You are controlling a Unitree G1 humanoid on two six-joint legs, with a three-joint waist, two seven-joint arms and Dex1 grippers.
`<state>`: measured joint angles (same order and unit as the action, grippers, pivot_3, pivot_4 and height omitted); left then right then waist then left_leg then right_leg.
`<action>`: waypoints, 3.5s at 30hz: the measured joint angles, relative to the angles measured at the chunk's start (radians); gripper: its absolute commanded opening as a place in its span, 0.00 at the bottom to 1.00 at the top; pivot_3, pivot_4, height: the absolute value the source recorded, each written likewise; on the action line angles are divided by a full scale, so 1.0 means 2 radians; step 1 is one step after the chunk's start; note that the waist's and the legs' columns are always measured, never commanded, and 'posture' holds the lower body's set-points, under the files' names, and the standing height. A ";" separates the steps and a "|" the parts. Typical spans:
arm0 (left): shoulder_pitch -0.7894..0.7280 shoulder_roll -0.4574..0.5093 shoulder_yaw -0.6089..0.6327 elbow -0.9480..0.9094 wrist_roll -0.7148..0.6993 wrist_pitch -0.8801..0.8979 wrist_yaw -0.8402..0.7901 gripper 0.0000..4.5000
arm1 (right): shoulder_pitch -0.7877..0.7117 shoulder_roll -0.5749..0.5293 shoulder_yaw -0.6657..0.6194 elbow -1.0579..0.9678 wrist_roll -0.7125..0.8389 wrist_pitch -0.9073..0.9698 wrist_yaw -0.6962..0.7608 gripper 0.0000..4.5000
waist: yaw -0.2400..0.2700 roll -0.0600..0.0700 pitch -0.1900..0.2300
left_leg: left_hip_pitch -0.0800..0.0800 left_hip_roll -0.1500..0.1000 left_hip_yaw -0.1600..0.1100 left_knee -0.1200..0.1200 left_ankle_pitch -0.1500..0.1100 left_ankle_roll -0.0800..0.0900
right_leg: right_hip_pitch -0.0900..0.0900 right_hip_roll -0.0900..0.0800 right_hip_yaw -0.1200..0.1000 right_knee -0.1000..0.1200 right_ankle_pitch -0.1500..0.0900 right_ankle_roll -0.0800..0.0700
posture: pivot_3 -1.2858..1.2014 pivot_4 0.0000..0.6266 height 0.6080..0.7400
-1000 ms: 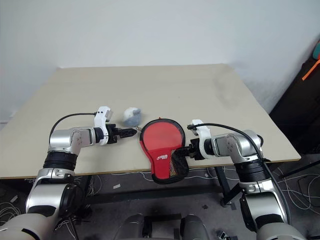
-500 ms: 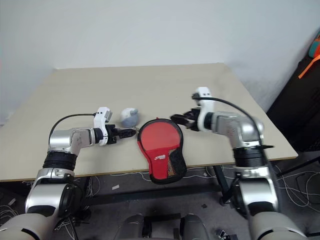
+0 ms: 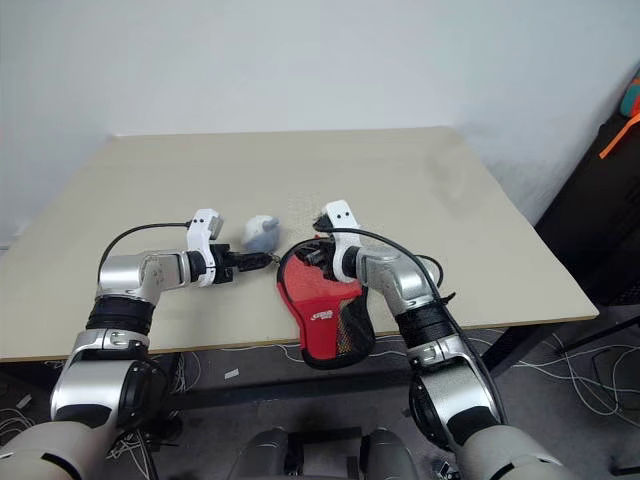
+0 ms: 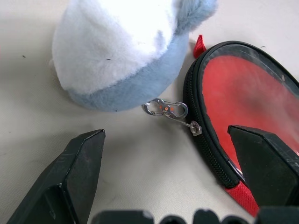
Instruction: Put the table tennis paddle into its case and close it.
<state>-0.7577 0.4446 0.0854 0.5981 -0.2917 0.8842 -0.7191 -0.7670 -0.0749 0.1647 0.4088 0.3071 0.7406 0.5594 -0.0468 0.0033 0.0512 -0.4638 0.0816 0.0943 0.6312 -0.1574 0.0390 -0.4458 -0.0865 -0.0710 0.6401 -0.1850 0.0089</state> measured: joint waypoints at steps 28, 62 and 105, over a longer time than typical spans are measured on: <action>-0.021 -0.004 0.030 0.009 -0.015 -0.026 0.030 1.00 | -0.008 0.049 0.011 0.150 -0.097 -0.146 -0.038 0.01 | 0.000 0.000 0.000 | 0.001 0.000 0.000 0.000 0.000 0.000 | 0.001 0.000 0.000 0.000 0.001 -0.001 | 0.52 0.00 0.87; -0.185 -0.072 0.025 0.352 0.084 -0.224 0.156 1.00 | -0.009 0.049 -0.032 0.143 -0.093 -0.108 -0.060 0.01 | 0.000 -0.002 -0.001 | 0.001 0.000 -0.001 0.000 0.000 0.000 | 0.001 -0.001 -0.002 0.000 0.002 0.000 | 0.52 0.00 0.87; -0.209 -0.085 0.042 0.368 0.092 -0.245 0.177 0.06 | 0.021 0.029 0.001 0.079 -0.124 -0.074 -0.043 0.00 | 0.000 -0.002 -0.002 | 0.001 0.000 -0.002 -0.001 0.000 0.000 | 0.001 -0.001 -0.003 0.000 0.003 -0.001 | 0.52 0.00 0.87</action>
<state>-1.1764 0.2751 0.1703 1.3337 -0.1068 0.3947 -0.3648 -0.7253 -0.0172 0.1676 0.5676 0.0585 0.5928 0.4738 -0.0474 -0.0015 0.0467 -0.4619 0.0822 0.0911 0.6289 -0.1573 0.0382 -0.4445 -0.0875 -0.0764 0.6393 -0.1799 0.0073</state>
